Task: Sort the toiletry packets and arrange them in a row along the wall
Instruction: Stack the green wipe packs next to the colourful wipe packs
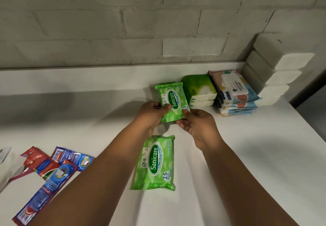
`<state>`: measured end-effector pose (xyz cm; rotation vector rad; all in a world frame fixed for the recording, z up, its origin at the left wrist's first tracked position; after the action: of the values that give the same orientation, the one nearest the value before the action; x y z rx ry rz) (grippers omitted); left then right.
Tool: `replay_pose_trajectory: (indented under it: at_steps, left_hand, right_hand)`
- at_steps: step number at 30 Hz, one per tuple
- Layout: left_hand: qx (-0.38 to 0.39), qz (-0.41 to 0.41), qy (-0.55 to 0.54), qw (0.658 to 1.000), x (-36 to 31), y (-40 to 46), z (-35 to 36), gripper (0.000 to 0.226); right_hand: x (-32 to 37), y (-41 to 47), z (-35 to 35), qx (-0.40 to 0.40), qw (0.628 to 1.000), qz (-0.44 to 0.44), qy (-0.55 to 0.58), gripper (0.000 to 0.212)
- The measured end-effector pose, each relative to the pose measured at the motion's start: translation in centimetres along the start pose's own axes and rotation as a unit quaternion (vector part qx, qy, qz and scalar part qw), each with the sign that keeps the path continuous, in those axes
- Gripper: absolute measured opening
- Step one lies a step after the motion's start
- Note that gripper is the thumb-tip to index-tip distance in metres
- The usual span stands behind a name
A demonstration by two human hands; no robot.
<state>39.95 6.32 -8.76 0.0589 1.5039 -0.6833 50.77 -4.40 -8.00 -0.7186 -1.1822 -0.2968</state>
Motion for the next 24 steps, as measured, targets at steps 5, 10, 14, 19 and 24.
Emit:
replay_pose_trajectory:
  at_steps: [5,10,14,19,24]
  left_hand:
    - [-0.006,0.004,0.034,0.999,-0.2,2.2,-0.1,0.040]
    - [0.045,0.033,0.044,0.997,-2.4,2.1,-1.1,0.012]
    - [0.151,0.025,0.142,0.978,-5.8,1.1,-4.4,0.030]
    - [0.261,0.006,0.279,0.924,-8.7,-0.1,-6.0,0.039]
    - [0.247,0.039,0.238,0.939,-9.0,0.7,-4.7,0.046]
  right_hand:
    - [-0.4,1.8,0.8,-0.042,0.997,-0.015,0.068,0.013]
    - [-0.4,1.8,0.8,-0.078,0.994,-0.051,-0.062,0.025]
    - [1.7,1.7,0.3,-0.172,0.930,-0.211,-0.249,0.042]
    - [4.9,1.5,-0.6,0.034,0.935,-0.147,-0.320,0.052]
    - [3.8,0.3,-0.9,0.180,0.958,-0.007,-0.221,0.029]
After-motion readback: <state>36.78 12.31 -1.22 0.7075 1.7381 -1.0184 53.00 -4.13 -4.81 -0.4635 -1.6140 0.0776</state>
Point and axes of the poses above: each hand's wrist, its own y-axis towards the middle knuckle, its own z-axis out of the palm, x = y × z, the point moved 1 cm from there along y, towards the middle knuckle, and after that the axes turned 4 degrees about -y, right-handed, at the moved point
